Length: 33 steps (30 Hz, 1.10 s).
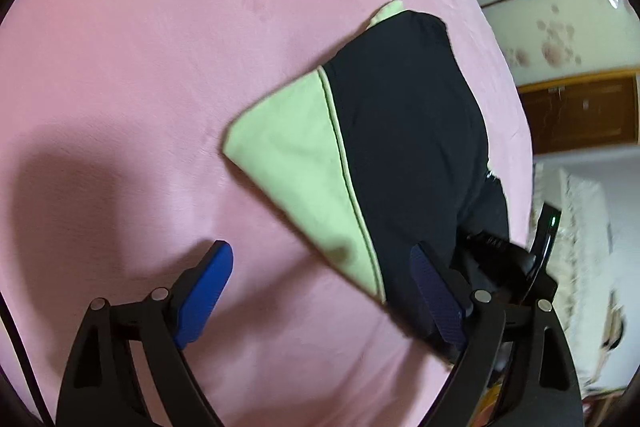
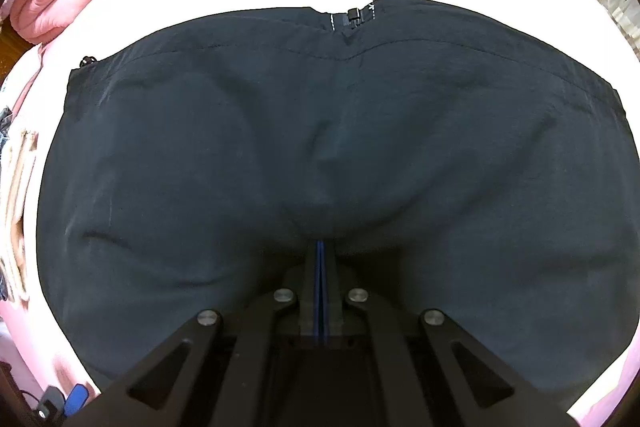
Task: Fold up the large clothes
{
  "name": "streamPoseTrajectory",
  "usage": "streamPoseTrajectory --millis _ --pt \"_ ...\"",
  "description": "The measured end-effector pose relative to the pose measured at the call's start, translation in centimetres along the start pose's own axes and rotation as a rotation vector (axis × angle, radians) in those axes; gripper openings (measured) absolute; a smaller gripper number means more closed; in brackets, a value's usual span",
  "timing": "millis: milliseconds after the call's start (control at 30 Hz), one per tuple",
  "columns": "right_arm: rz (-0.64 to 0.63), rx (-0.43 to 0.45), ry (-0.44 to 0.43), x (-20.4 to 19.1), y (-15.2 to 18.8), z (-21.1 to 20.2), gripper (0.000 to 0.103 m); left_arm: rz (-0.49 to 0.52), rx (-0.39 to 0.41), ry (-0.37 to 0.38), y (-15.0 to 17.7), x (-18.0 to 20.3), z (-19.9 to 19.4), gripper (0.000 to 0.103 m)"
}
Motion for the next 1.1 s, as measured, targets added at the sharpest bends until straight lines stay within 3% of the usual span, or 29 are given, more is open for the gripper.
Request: streamPoseTrajectory --millis 233,600,700,800,833,933,1100 --pt "-0.004 0.005 -0.007 -2.4 0.4 0.3 0.0 0.02 -0.005 -0.01 -0.5 0.6 2.7 0.089" --pt "-0.036 0.012 -0.013 -2.0 0.1 0.0 0.0 0.015 0.046 -0.016 -3.6 2.5 6.3 0.089" --pt "-0.049 0.025 -0.006 -2.2 0.1 -0.2 0.0 0.013 0.07 -0.068 -3.9 3.1 6.9 0.087" --pt "-0.041 0.033 0.002 -2.5 0.1 -0.4 0.0 -0.011 0.144 -0.218 -3.4 3.7 6.6 0.057" --pt "-0.04 0.035 0.006 -2.7 0.2 -0.4 0.0 -0.018 0.185 -0.236 -3.1 4.1 6.2 0.042" --pt "-0.04 0.039 0.018 -3.0 0.4 -0.6 0.0 -0.006 0.254 -0.259 -2.5 5.4 5.6 0.013" --pt "-0.069 0.038 0.036 -3.7 0.7 -0.7 0.0 0.066 0.259 -0.309 -2.2 7.1 5.6 0.009"
Point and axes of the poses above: each gripper's, at about its wrist camera, not at the fingertips, and z roughly the way its jaws point, x to its right, y to its underside, the point moved 3 cm from there along z, roughly the way its jaws point, and after that the axes turned 8 degrees about y, right-handed, at the moved point
